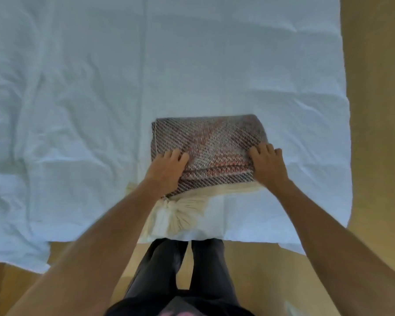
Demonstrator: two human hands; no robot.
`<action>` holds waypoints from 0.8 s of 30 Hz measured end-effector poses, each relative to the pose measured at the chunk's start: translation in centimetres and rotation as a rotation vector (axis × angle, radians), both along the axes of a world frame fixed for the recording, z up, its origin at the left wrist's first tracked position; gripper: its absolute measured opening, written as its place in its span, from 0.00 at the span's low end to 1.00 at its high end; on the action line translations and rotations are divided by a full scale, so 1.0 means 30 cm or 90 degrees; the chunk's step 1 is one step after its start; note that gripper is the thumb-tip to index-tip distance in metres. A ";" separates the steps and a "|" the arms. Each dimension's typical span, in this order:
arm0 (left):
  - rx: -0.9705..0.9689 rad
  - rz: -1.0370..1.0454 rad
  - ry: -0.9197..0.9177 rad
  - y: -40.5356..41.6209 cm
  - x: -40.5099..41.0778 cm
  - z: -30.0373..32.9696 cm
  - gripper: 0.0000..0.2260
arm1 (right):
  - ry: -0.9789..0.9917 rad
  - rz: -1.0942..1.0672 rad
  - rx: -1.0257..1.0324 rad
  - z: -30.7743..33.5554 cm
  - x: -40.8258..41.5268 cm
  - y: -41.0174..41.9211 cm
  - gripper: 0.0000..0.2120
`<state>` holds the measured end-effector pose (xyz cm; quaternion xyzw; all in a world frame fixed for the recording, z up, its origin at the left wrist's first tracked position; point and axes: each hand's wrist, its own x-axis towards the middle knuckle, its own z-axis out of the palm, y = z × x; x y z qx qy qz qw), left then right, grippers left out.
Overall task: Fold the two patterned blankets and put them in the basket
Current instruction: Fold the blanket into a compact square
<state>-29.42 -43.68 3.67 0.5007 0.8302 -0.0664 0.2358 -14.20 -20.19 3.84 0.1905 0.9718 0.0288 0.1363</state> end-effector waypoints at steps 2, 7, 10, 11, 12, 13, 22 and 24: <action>-0.030 -0.006 0.000 -0.028 0.069 -0.039 0.28 | 0.002 0.009 -0.004 -0.025 0.071 -0.031 0.18; -0.112 -0.016 0.001 -0.069 0.167 -0.101 0.28 | -0.035 0.017 -0.019 -0.096 0.169 -0.075 0.18; -0.157 -0.032 -0.020 -0.087 0.205 -0.111 0.28 | -0.059 0.017 -0.049 -0.138 0.221 -0.095 0.19; -0.172 -0.029 -0.040 -0.090 0.215 -0.116 0.28 | -0.075 0.011 -0.065 -0.148 0.233 -0.100 0.19; -0.181 -0.014 -0.067 -0.094 0.222 -0.121 0.28 | -0.086 0.009 -0.079 -0.153 0.238 -0.103 0.18; -0.173 0.003 -0.088 -0.097 0.224 -0.126 0.27 | -0.077 0.013 -0.086 -0.154 0.235 -0.104 0.15; 0.022 0.110 0.049 0.149 0.188 -0.206 0.31 | 0.047 0.017 -0.094 -0.223 -0.029 -0.063 0.25; -0.012 0.126 0.052 0.160 0.211 -0.282 0.34 | 0.002 0.027 -0.104 -0.303 -0.041 -0.059 0.28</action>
